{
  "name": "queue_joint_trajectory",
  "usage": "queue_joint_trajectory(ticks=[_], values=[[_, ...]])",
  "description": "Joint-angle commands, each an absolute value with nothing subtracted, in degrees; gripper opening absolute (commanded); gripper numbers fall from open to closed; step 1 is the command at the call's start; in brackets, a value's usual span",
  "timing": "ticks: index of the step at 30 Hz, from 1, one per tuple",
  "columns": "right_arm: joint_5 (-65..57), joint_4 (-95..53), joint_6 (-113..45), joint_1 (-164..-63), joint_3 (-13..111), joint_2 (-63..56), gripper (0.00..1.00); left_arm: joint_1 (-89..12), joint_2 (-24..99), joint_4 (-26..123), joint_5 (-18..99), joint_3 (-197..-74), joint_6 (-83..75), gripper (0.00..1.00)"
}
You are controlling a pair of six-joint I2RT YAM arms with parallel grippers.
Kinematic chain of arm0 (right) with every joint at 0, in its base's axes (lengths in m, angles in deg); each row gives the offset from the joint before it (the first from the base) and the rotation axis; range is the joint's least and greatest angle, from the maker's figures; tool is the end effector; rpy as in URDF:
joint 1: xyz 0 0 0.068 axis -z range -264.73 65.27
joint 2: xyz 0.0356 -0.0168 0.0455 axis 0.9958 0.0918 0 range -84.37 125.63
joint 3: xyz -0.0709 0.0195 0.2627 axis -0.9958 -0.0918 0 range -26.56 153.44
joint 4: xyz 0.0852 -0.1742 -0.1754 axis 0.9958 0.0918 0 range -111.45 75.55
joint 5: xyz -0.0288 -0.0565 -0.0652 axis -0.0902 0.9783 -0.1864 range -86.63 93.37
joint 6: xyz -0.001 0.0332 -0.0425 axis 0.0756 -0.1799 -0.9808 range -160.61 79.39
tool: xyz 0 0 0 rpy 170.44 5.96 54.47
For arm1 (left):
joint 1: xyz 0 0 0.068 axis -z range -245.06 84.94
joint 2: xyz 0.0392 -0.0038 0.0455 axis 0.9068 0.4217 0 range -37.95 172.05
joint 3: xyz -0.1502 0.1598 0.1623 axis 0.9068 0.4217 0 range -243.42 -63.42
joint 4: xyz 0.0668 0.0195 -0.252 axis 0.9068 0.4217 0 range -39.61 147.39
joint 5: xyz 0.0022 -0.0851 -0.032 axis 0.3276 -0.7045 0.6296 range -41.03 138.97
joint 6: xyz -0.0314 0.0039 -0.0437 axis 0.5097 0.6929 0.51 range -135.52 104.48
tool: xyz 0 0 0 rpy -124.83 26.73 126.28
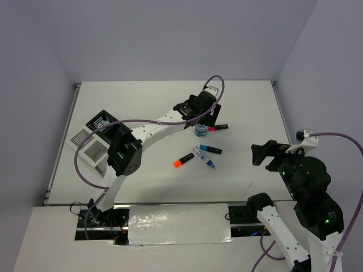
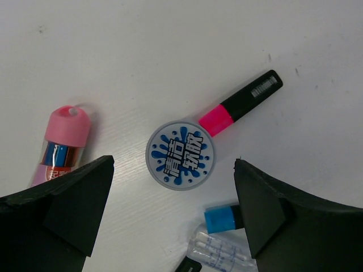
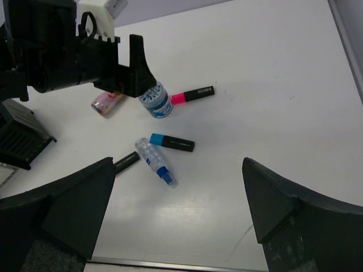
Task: Sort the stationery into containers
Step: Pick up the stationery from the center of the board.
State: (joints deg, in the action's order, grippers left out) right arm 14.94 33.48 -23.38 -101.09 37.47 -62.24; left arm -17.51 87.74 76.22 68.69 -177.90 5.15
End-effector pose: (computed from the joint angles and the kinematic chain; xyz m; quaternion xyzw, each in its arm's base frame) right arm 0.0250 -0.0001 0.3967 0.0687 0.7783 0.1034 0.6155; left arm 0.3543 -0.3694 0.2744 0.1307 0.8755 -0.1194 0.4497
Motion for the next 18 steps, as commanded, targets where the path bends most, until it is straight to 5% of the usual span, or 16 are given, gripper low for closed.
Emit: queue_joint_trajectory(ticks=[1, 18], values=[[12.51, 32.07, -24.97, -101.43, 36.46, -61.96, 1.00, -17.60, 89.05, 75.62, 71.29, -179.53, 2.15, 0.99], [7.68, 30.14, -26.28, -101.35, 34.26, -60.99, 1.00, -17.60, 93.36, 74.39, 66.01, -179.61, 0.65, 0.99]])
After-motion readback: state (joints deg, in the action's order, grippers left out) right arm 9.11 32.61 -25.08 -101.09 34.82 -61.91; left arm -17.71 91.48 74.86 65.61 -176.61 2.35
